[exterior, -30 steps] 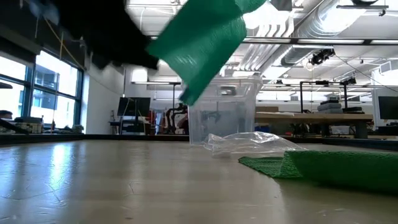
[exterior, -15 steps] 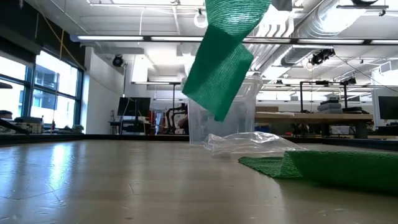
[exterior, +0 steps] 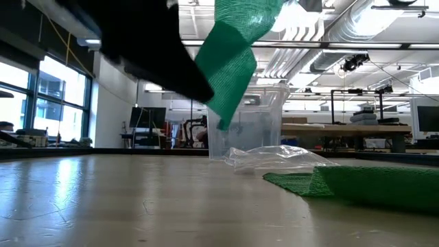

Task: Roll bandage
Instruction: Roll the blue bandage

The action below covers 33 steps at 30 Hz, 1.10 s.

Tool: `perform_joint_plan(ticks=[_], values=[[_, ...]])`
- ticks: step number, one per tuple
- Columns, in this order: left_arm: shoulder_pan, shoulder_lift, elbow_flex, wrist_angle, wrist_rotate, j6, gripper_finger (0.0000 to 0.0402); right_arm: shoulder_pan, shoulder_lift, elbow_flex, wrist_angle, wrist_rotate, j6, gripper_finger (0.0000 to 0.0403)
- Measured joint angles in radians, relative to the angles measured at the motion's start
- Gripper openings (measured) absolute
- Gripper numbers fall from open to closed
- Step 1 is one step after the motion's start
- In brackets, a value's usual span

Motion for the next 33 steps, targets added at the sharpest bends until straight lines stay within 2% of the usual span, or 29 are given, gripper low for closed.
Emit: perform_joint_plan(ticks=[4, 10, 16, 24, 29, 33], values=[[0.017, 0.069, -0.005, 0.089, -0.071, -0.002, 0.0122, 0.000, -0.001, 0.037, 0.000, 0.001, -0.036, 0.0001], [0.044, 0.107, -0.004, 0.267, -0.181, 0.108, 0.0122, 0.000, -0.001, 0.091, -0.002, -0.004, -0.080, 0.0001], [0.057, 0.104, -0.004, 0.236, -0.263, 0.005, 0.0136, 0.008, -0.002, 0.129, -0.003, -0.006, -0.122, 0.0001], [0.063, 0.104, -0.004, 0.219, -0.313, -0.036, 0.0188, 0.010, -0.002, 0.137, -0.012, -0.009, -0.128, 0.0001], [0.024, 0.104, -0.004, 0.271, -0.350, 0.071, 0.0206, 0.010, -0.002, 0.137, -0.022, -0.010, -0.122, 0.0001], [-0.021, 0.104, -0.004, 0.310, -0.442, 0.126, 0.0206, 0.010, -0.002, 0.137, -0.023, -0.010, -0.122, 0.0001]])
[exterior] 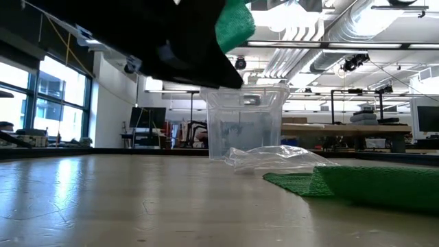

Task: Roll bandage
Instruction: Roll the blue bandage

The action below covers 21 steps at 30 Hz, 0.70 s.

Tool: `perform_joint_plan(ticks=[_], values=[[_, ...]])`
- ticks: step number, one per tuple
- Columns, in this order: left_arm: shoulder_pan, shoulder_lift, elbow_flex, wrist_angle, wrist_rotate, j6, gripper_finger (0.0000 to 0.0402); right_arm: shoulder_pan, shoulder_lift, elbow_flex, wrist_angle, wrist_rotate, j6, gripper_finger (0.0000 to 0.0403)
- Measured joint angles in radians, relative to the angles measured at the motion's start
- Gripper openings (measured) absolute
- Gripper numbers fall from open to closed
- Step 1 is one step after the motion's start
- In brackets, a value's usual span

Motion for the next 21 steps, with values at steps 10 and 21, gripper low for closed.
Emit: perform_joint_plan(ticks=[10, 21], values=[[-0.014, 0.000, 0.000, 0.076, -0.029, 0.011, 0.0180, 0.000, 0.000, 0.000, 0.000, -0.004, 0.000, 0.0001], [-0.081, 0.000, 0.000, 0.222, -0.010, 0.029, 0.0024, 0.000, 0.000, -0.001, -0.060, 0.005, 0.038, 0.0001]])
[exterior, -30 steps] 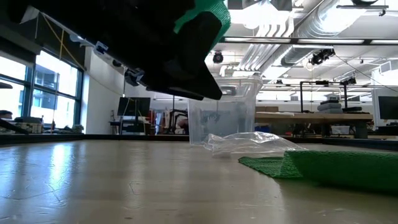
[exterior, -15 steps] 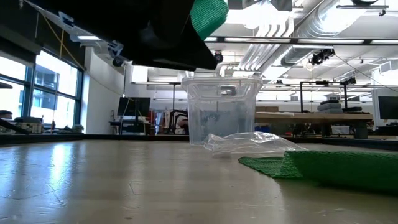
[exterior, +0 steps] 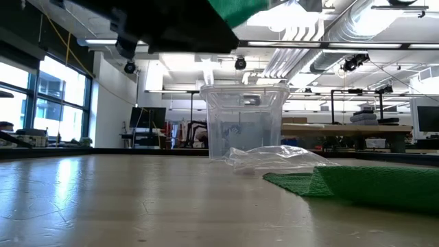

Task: Roll bandage
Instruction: Roll the blue bandage

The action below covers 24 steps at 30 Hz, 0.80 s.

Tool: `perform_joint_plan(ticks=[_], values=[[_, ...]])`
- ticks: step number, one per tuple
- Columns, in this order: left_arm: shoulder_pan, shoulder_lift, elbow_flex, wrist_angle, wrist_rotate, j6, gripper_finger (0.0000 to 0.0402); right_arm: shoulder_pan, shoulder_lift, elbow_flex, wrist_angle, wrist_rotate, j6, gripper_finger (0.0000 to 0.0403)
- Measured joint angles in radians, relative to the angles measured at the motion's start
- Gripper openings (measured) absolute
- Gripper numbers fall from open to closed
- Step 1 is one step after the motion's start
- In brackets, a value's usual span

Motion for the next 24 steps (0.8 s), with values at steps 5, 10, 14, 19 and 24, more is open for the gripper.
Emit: perform_joint_plan(ticks=[5, 10, 14, 19, 24], values=[[-0.040, -0.009, 0.000, 0.178, 0.115, 0.064, 0.0006, -0.001, 0.000, -0.001, -0.173, 0.027, 0.122, 0.0001], [-0.071, -0.011, 0.000, 0.475, 0.240, 0.182, 0.0001, -0.017, 0.000, -0.001, -0.442, 0.030, 0.356, 0.0001], [-0.094, -0.011, 0.000, 0.751, 0.267, 0.321, 0.0001, -0.025, 0.000, -0.001, -0.665, 0.029, 0.560, 0.0001], [-0.118, -0.012, -0.019, 1.155, 0.315, 0.528, 0.0001, -0.021, 0.000, -0.001, -0.829, 0.029, 0.707, 0.0001], [-0.092, -0.075, -0.090, 1.165, 0.302, 0.443, 0.0000, 0.007, 0.001, -0.001, -0.829, 0.030, 0.704, 0.0001]])
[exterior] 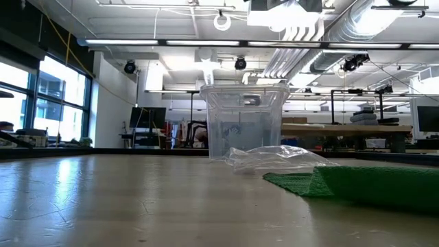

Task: Roll bandage
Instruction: Roll the blue bandage

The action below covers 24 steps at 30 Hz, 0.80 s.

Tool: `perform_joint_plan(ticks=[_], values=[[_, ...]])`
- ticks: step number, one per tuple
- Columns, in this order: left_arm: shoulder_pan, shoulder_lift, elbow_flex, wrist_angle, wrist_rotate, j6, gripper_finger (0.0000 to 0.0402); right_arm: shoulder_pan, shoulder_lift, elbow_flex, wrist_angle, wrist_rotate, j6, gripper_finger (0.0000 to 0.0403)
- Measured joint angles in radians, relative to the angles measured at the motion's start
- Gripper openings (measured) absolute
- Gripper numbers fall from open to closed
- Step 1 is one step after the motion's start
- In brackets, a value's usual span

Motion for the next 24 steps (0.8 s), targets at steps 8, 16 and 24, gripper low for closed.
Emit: perform_joint_plan(ticks=[8, 16, 24], values=[[0.117, -0.016, -0.168, 0.000, -0.129, -0.442, 0.0000, 0.050, 0.020, -0.001, 0.007, -0.015, -0.026, 0.0000], [0.242, -0.014, -0.420, -0.026, -0.037, -1.032, 0.0012, 0.072, 0.036, -0.001, 0.010, -0.031, -0.030, 0.0000], [0.318, -0.014, -0.468, -0.023, 0.124, -1.192, 0.0107, 0.071, 0.036, -0.001, 0.039, -0.035, -0.033, 0.0000]])
